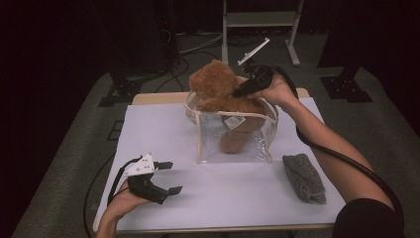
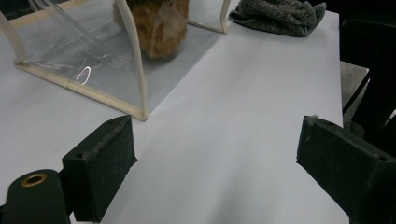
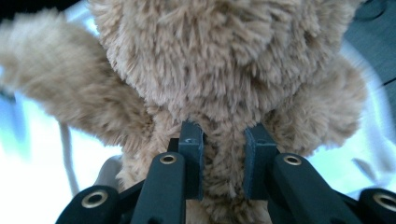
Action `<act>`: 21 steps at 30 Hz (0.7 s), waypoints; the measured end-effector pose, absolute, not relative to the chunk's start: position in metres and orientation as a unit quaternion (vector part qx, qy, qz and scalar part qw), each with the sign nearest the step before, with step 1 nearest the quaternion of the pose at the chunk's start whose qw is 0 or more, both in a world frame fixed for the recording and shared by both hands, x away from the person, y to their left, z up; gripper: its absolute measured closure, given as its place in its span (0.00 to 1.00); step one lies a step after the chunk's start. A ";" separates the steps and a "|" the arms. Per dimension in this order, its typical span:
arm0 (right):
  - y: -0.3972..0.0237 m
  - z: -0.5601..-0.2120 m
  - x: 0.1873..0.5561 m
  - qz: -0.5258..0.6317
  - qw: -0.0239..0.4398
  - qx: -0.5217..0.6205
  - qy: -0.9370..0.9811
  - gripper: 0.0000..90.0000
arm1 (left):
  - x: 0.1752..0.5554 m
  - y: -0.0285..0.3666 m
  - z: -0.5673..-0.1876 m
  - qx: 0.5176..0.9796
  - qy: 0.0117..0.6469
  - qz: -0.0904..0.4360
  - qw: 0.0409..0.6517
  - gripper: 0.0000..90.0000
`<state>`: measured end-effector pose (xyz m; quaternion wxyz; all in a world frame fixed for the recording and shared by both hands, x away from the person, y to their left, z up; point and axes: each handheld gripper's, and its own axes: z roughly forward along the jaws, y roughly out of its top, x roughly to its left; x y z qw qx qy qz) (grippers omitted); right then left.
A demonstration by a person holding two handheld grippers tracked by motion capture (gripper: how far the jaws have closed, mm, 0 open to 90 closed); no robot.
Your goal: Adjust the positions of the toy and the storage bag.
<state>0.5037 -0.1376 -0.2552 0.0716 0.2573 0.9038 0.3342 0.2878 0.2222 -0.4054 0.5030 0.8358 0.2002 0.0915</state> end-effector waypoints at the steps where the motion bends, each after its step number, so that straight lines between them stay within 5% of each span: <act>1: -0.136 -0.260 0.503 0.323 0.067 0.254 0.909 0.81 | 0.288 0.223 -0.405 0.836 0.200 0.092 0.503 0.12; 21: -0.107 -0.291 0.492 0.232 0.061 0.214 0.947 0.82 | 0.286 0.224 -0.406 0.836 0.203 0.092 0.501 0.12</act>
